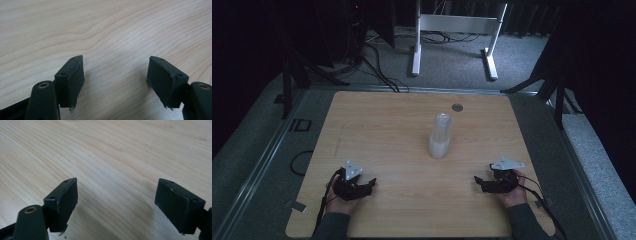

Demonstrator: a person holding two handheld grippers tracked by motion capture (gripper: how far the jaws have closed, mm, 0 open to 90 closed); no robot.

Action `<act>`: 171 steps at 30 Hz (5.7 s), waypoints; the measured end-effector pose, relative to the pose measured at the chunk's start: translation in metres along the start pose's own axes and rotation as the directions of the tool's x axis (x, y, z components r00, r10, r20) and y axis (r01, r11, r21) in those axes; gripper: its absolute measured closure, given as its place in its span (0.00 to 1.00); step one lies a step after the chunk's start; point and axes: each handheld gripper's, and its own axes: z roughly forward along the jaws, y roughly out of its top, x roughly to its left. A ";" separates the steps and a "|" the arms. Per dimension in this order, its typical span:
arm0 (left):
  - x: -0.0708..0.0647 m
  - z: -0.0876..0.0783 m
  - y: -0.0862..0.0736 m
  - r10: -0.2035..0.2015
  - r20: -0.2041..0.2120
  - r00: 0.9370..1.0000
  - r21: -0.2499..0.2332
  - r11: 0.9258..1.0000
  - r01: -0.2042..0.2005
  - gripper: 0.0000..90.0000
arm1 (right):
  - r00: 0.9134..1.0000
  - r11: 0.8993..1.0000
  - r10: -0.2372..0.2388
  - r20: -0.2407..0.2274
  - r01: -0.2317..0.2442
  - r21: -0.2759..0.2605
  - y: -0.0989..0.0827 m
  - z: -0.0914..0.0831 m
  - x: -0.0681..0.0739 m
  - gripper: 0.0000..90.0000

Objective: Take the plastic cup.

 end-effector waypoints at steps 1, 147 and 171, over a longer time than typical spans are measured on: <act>0.000 0.000 0.000 0.000 0.000 1.000 0.000 1.000 0.000 0.34 | 1.000 1.000 0.000 0.000 0.000 0.000 0.000 0.000 0.000 0.20; -0.111 0.110 0.164 0.177 0.298 0.938 -0.248 0.963 -0.103 0.19 | 0.960 0.947 -0.214 -0.180 0.158 -0.280 0.196 0.009 0.037 0.26; -0.113 0.110 0.164 0.178 0.283 0.942 -0.257 0.961 -0.104 0.24 | 0.962 0.953 -0.187 -0.201 0.129 -0.273 0.204 0.026 0.037 0.41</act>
